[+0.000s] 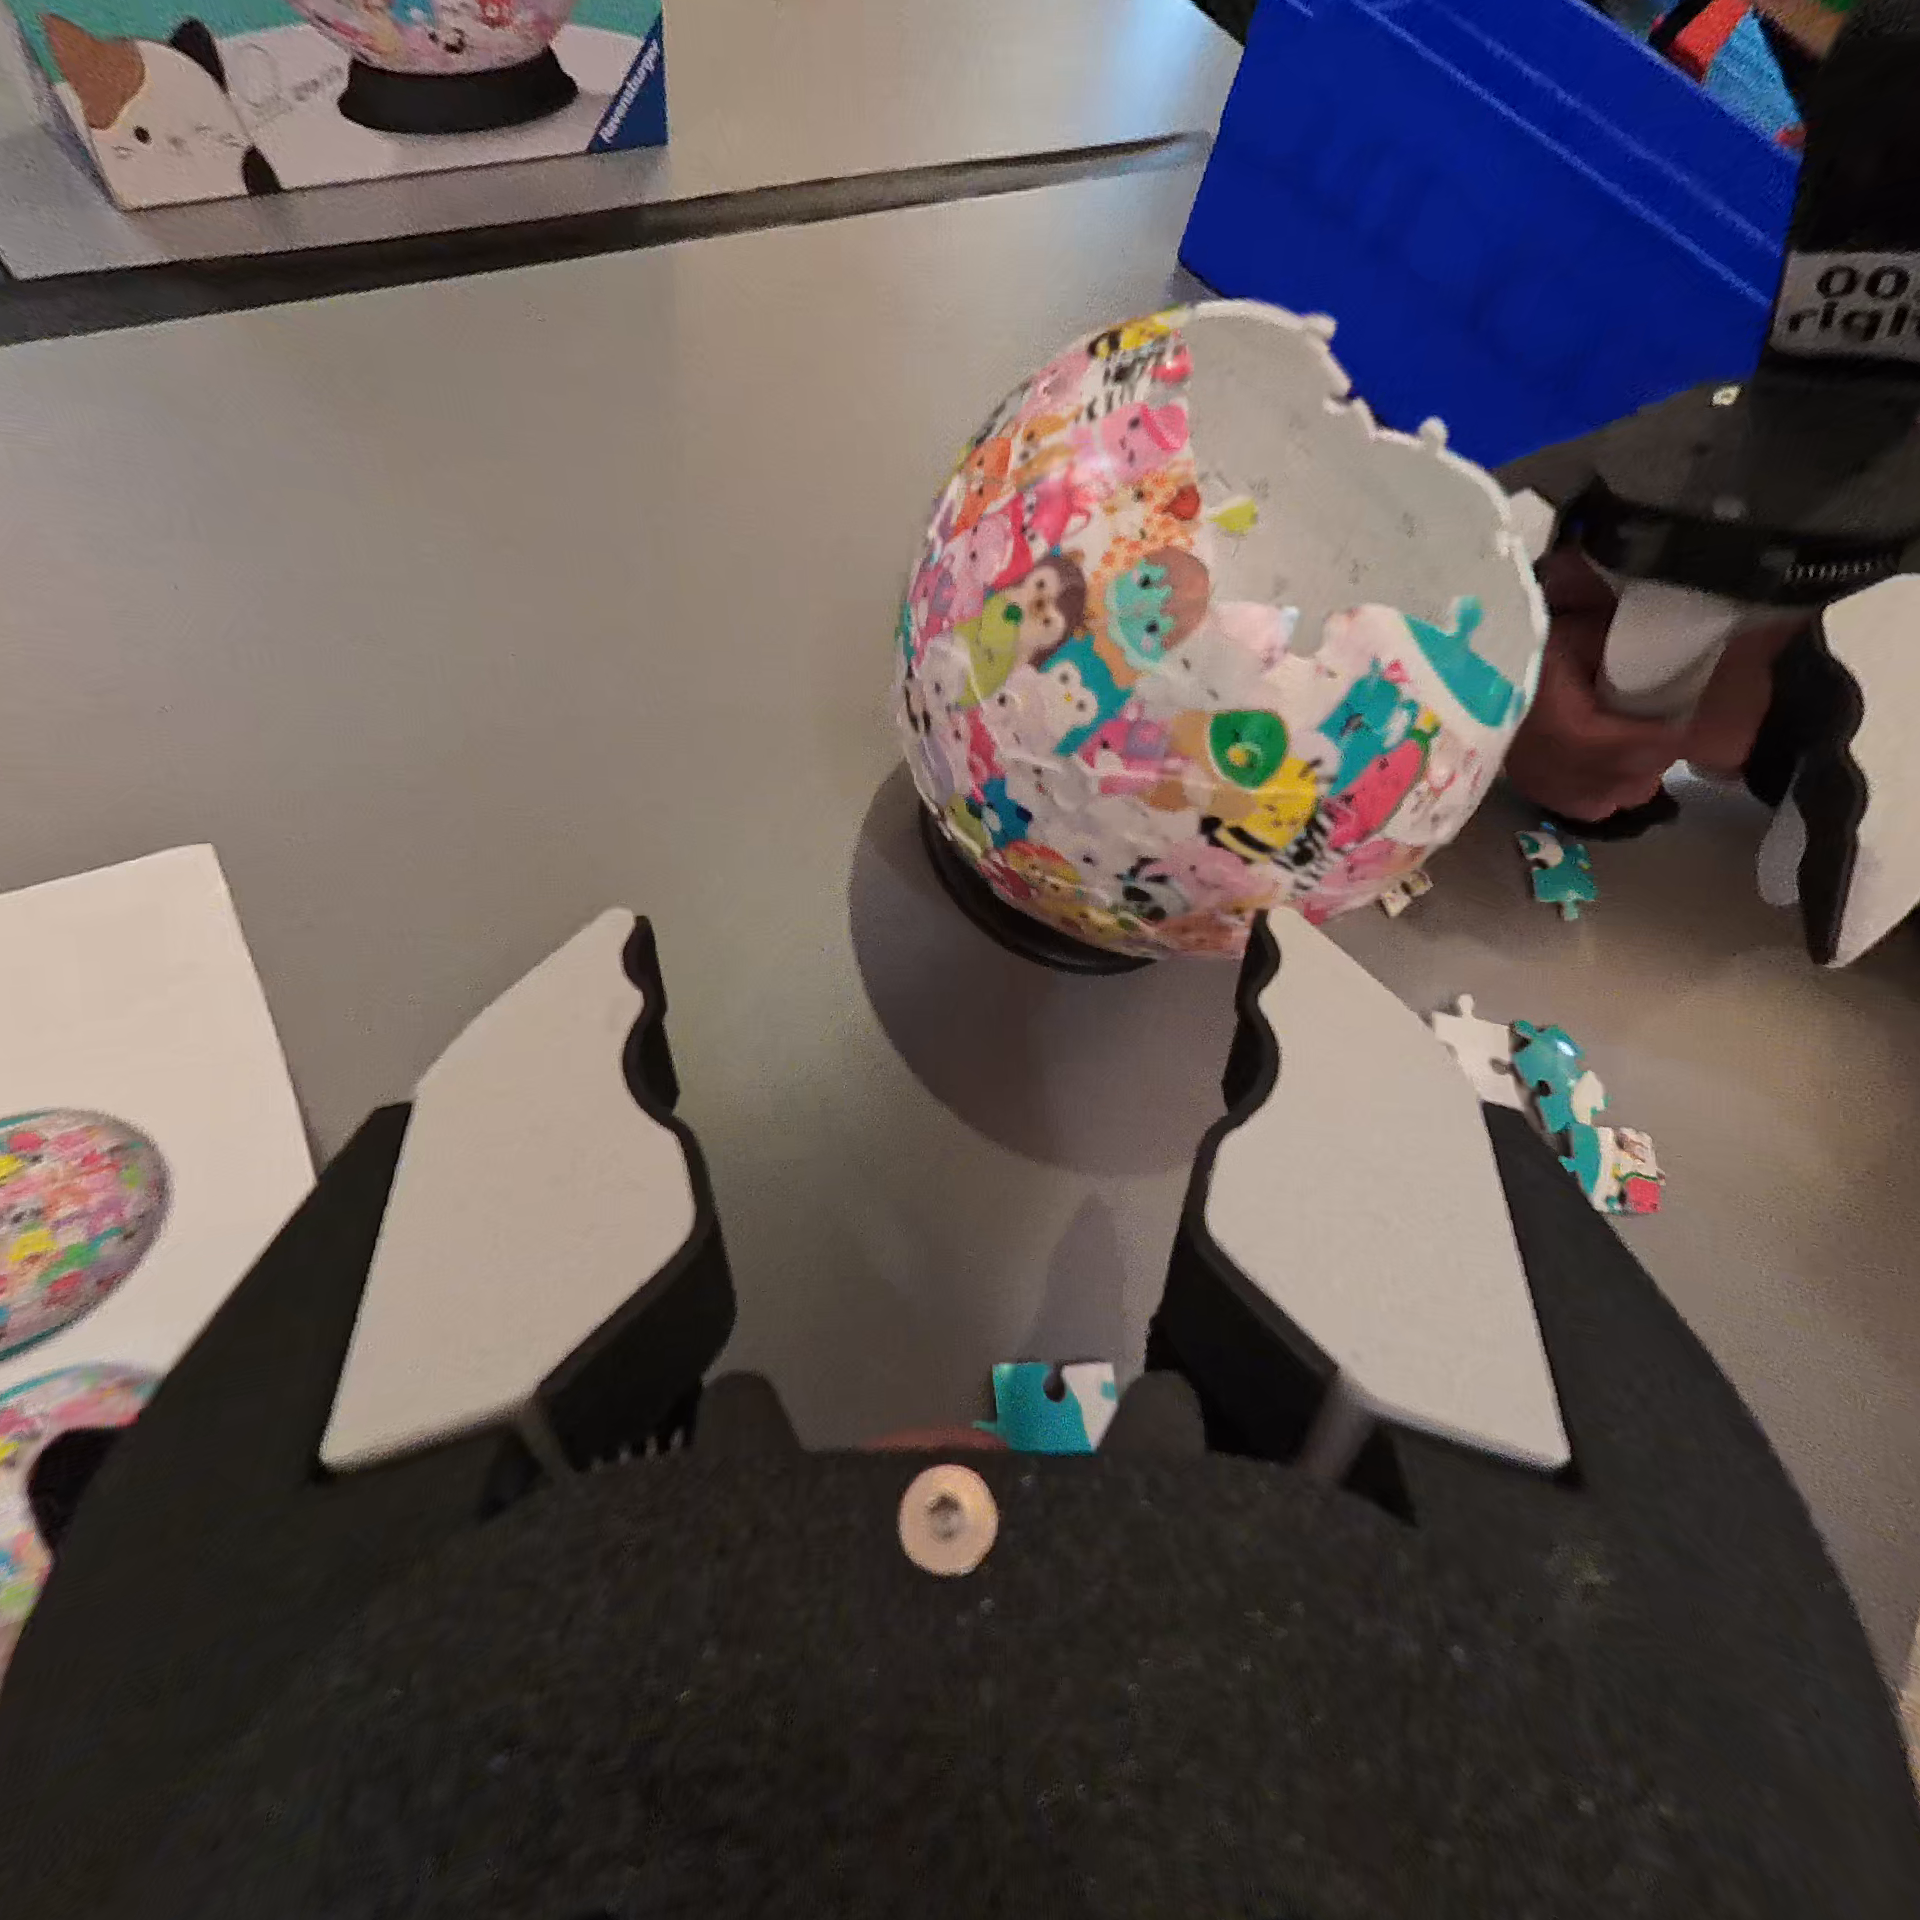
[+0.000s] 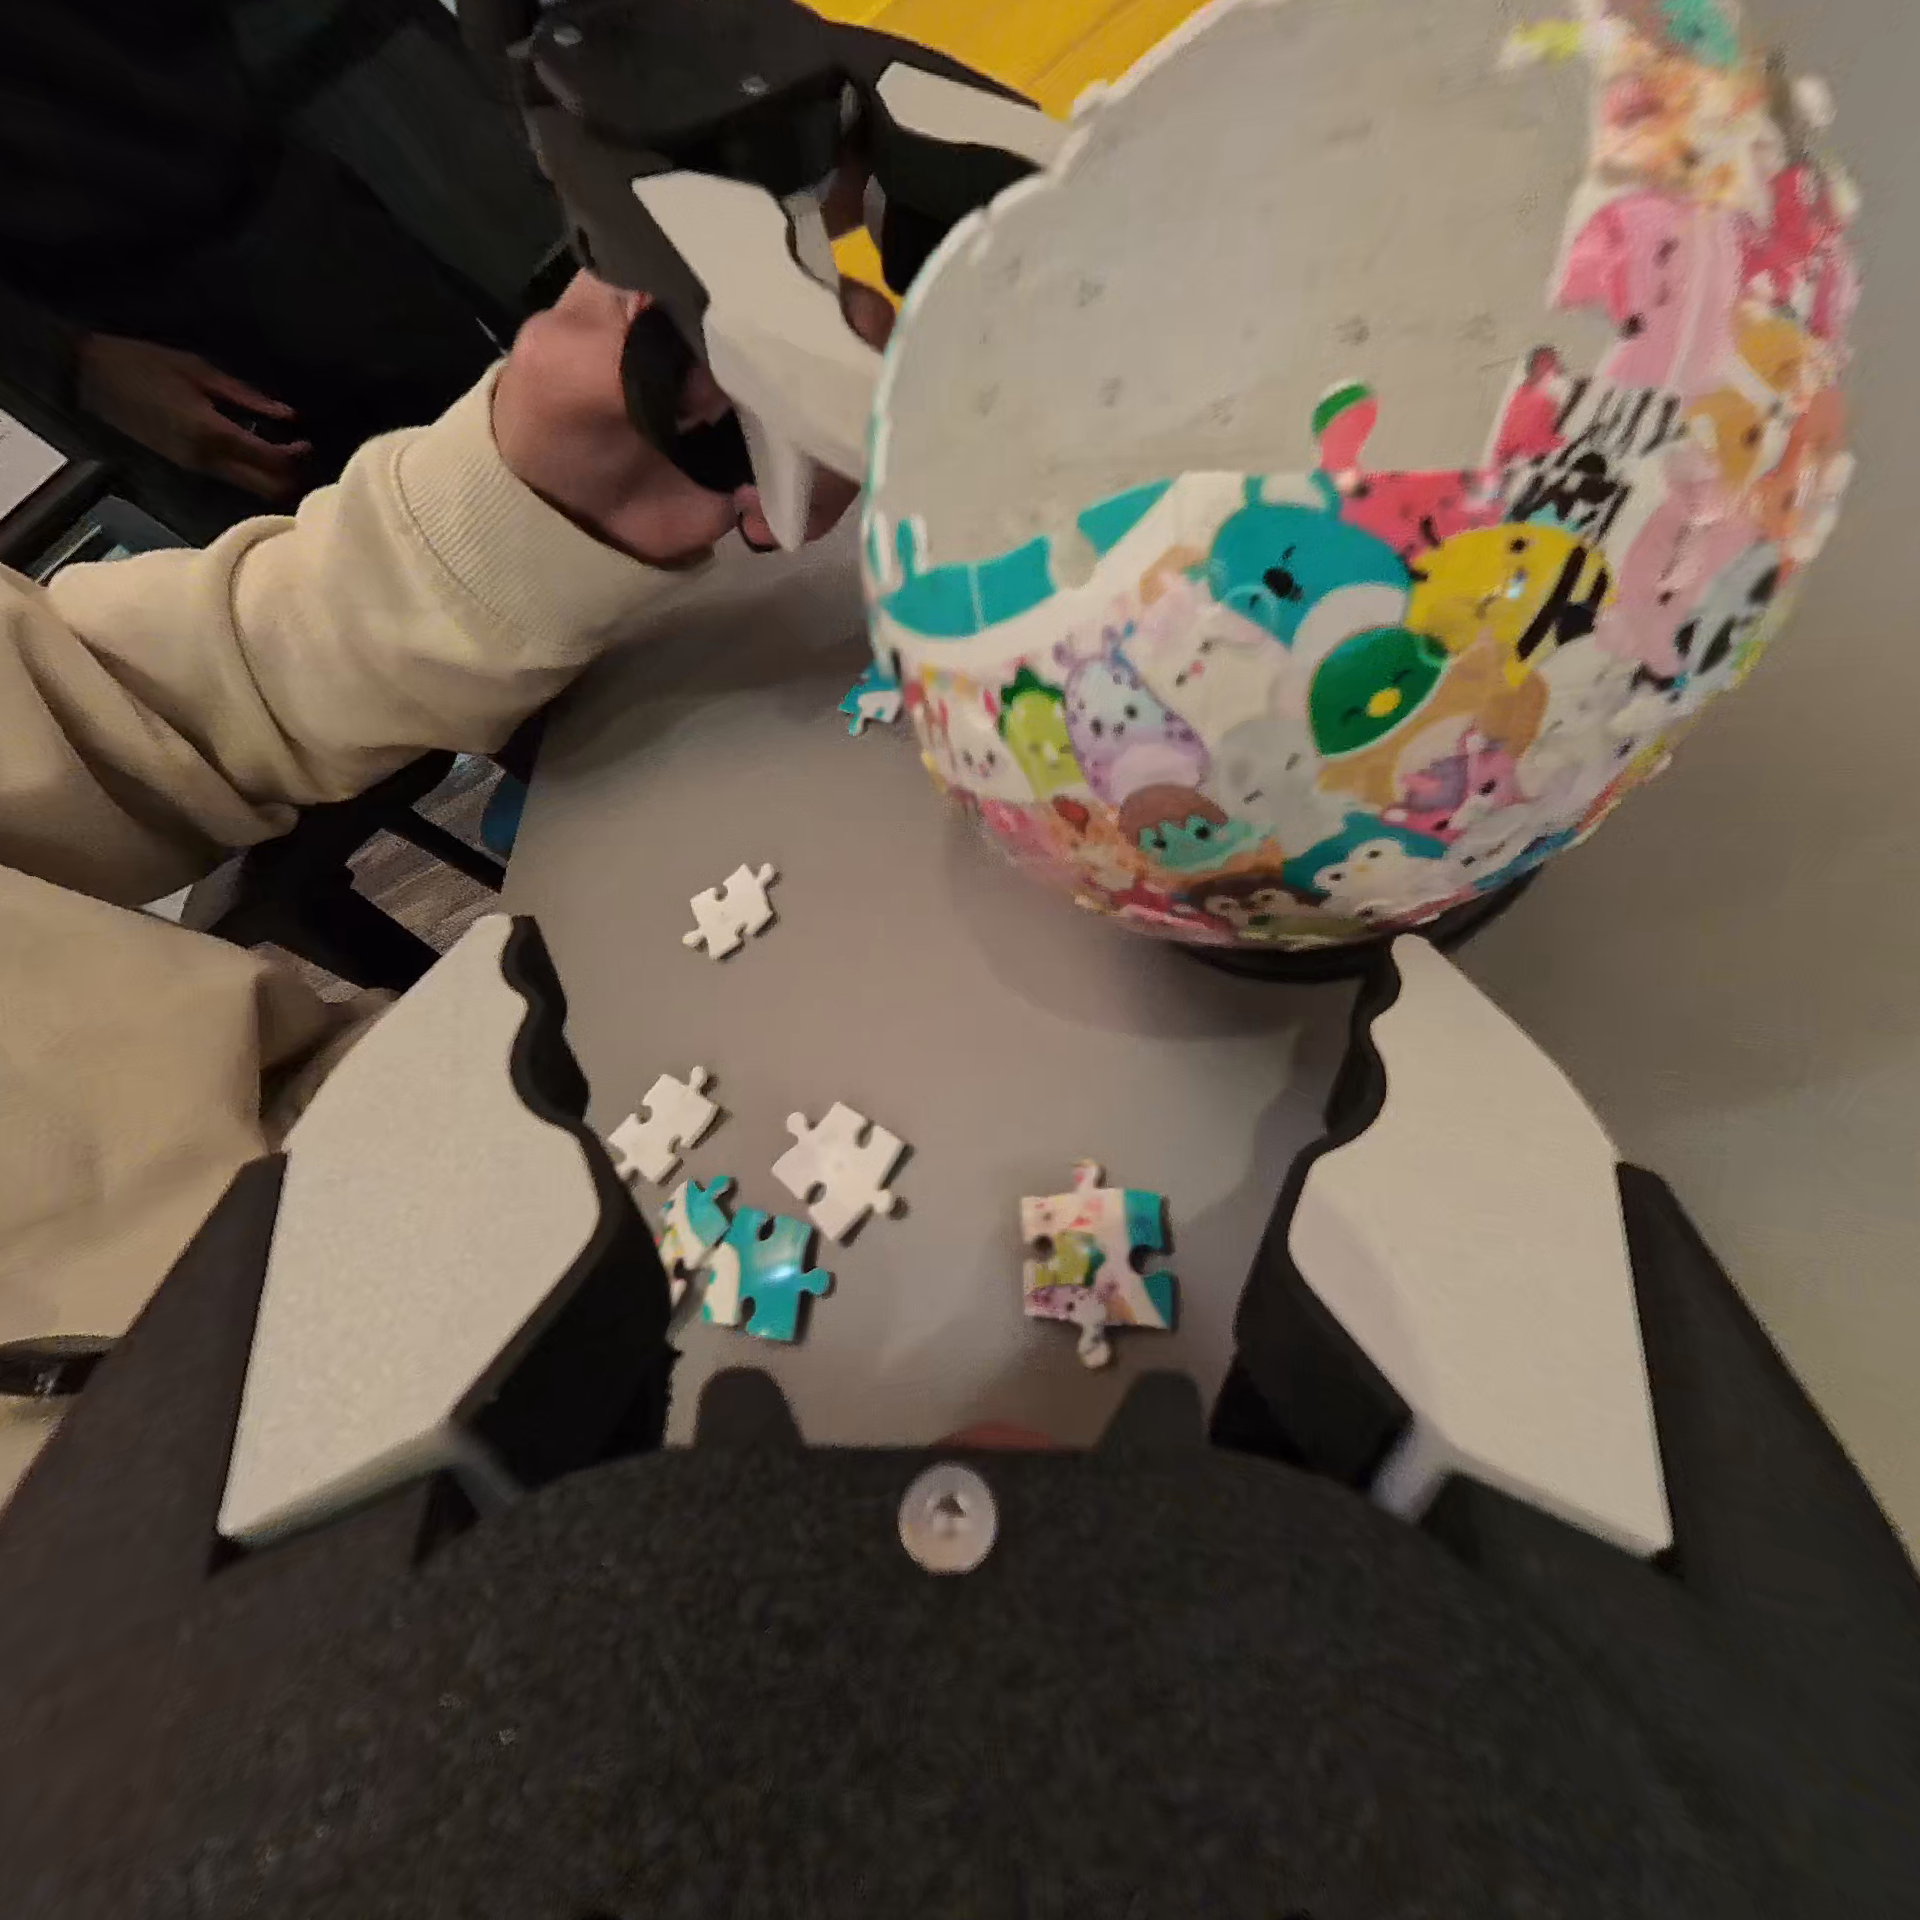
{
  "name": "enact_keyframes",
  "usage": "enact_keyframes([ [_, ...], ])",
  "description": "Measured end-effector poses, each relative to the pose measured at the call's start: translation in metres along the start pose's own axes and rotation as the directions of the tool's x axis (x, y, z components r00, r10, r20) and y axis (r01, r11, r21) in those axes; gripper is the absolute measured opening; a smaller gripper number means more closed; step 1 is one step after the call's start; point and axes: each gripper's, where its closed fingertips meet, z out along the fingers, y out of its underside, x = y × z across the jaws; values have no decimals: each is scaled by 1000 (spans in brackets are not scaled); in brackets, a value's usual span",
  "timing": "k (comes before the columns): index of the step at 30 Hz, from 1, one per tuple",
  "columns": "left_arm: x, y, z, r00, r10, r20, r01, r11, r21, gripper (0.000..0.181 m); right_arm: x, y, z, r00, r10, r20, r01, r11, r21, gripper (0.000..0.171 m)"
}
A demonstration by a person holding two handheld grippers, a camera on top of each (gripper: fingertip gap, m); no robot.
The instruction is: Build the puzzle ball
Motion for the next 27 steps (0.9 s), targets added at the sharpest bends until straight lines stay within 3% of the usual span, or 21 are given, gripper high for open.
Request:
enact_keyframes([
  [9, 24, 8, 9, 999, 9, -41, -9, 1000, -2, 106, 26, -17, -4, 999, 25, -38, -27, 998, -57, 135],
  [14, 12, -1, 13, 999, -20, -51, 21, 1000, 7, 109, 14, -14, 0, 998, 36, -47, -39, 998, -59, 145],
  [16, 4, -4, 7, 998, -41, -42, 42, 998, 35, 102, 2, -6, -1, 998, 41, -37, -43, 998, -55, 145],
  [18, 0, -4, 0, 997, -62, -53, 65, 996, 55, 102, -11, 0, -4, 999, 41, -12, -42, 998, -52, 135],
  [21, 1, 2, -9, 998, -54, -33, 56, 997, 56, 97, -16, 4, -24, 996, -7, -89, -4, 993, -119, 121],
  [24, 7, 6, -13, 999, -32, 10, 31, 996, 80, 96, -44, -33, -46, 997, -37, -67, 31, 995, -94, 109],
  [27, 14, 6, -14, 999, -49, 15, 47, 993, 106, 98, -79, -89, -46, 999, -35, 16, 36, 997, -72, 113],
])
